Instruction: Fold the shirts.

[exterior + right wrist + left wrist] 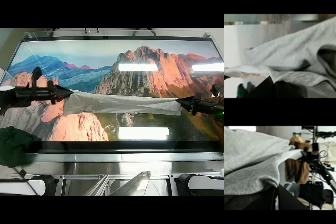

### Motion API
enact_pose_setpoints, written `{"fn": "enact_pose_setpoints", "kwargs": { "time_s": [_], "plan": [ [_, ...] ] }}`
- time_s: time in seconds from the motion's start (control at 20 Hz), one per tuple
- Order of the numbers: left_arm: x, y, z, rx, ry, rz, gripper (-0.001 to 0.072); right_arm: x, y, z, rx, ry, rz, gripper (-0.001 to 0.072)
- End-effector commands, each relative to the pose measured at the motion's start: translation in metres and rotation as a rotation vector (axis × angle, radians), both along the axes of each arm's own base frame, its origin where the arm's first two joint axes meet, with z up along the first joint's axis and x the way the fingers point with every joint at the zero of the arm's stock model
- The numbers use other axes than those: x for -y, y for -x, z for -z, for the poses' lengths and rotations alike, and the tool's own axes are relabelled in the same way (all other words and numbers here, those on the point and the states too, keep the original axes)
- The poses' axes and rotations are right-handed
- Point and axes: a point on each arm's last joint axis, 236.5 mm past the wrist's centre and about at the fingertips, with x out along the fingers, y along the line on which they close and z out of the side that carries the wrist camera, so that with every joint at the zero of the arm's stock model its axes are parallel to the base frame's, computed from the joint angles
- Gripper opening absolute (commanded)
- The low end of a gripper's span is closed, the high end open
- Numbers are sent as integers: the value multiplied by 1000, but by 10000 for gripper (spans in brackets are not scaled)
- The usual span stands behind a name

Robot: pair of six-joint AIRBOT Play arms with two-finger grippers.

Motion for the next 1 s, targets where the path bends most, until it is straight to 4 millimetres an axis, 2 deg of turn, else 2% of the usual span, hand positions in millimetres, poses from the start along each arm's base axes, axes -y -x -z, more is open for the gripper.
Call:
{"fn": "enact_pose_setpoints", "kwargs": {
  "time_s": [0.0, 0.1, 0.25, 0.35, 0.4, 0.45, 0.5, 0.55, 0.6, 0.65, 0.75, 0.85, 0.95],
  "plan": [
    [7, -32, 44, -71, -120, 68, 7, 17, -26, 28, 23, 150, 68, 20],
    [7, -46, 59, -83, -154, 86, 6, 27, -34, 36, 36, 194, 78, 20],
    [4, -69, 76, -96, -171, 82, 6, 27, -40, 44, 63, 223, 47, 20],
    [7, -81, 79, -81, -168, 98, 8, 22, -40, 50, 54, 221, 33, 20],
    [11, -84, 79, -70, -167, 117, 38, 21, -38, 53, 47, 224, 23, 21],
    [13, -86, 75, -58, -165, 132, 228, 19, -34, 55, 42, 230, 2, 54],
    [14, -88, 67, -38, -163, 149, 324, 19, -32, 52, 36, 226, -15, 206],
    [12, -91, 55, -9, -161, 164, 328, 20, -27, 44, 37, 219, -53, 304],
    [7, -95, 40, 12, -160, 170, 328, 26, -19, 36, 26, 237, -117, 320],
    [2, -98, 26, 16, -156, 167, 329, 41, -9, 35, -46, 277, -149, 451],
    [-7, -99, 2, 33, -153, 178, 328, 75, 1, 40, -184, 384, -139, 620],
    [0, -101, -12, 65, -159, 200, 328, 88, -8, 40, -191, 427, -96, 640],
    [22, -99, -12, 78, -163, 230, 327, 78, -19, 48, -185, 406, -87, 641]
  ]
}}
